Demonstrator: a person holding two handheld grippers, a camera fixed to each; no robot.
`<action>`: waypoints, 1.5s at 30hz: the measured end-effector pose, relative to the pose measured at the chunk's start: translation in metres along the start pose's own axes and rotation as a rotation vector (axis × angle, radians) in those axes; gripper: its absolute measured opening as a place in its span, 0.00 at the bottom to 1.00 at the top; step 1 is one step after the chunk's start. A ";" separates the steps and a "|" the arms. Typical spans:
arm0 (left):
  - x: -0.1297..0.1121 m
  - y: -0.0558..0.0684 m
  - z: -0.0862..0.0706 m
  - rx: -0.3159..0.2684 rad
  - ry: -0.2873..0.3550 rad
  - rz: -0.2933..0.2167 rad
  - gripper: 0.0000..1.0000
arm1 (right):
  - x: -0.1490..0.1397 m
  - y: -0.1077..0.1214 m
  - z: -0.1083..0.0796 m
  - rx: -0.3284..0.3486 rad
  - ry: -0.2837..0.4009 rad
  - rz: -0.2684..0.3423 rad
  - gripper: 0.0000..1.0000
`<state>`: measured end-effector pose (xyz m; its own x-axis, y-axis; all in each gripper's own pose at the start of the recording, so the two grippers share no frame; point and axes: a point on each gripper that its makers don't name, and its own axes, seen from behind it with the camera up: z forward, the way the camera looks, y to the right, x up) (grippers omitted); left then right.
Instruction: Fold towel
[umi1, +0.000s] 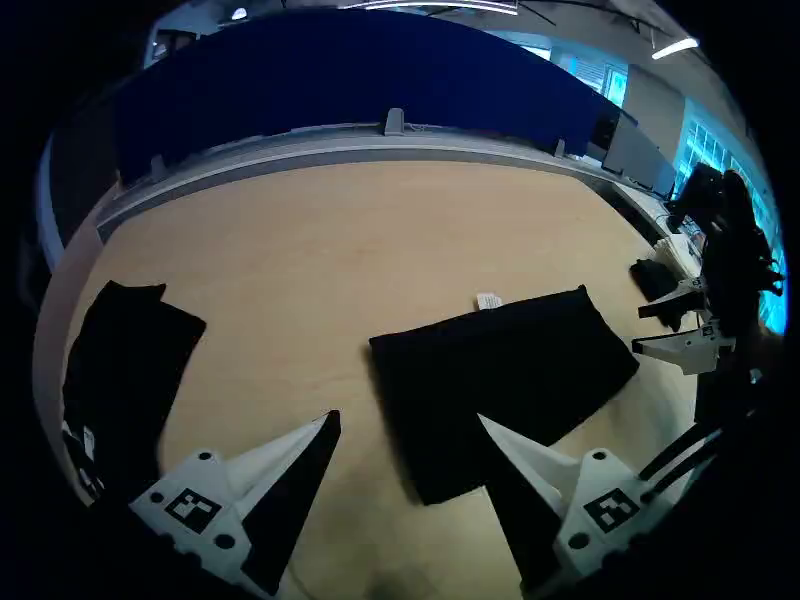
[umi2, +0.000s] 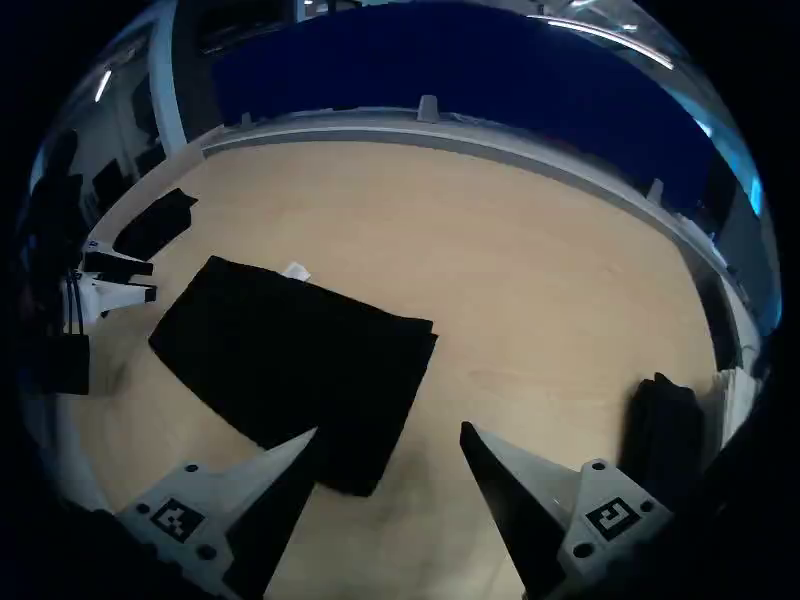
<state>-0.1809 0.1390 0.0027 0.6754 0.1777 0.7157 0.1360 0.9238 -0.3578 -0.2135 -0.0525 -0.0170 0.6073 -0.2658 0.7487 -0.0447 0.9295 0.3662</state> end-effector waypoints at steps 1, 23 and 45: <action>-0.003 0.000 -0.002 0.002 -0.001 0.000 0.91 | -0.003 0.000 -0.002 -0.001 -0.001 -0.002 1.00; -0.033 -0.008 -0.043 0.055 0.012 -0.040 0.91 | -0.022 -0.015 -0.014 0.045 0.006 -0.078 1.00; -0.079 -0.013 -0.102 0.127 0.016 -0.126 0.91 | -0.046 -0.034 0.005 0.153 -0.080 -0.226 0.75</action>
<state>-0.1624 0.0784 -0.1103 0.6701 0.0539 0.7403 0.1282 0.9740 -0.1869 -0.2441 -0.0732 -0.0609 0.5510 -0.4869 0.6778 -0.0380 0.7967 0.6032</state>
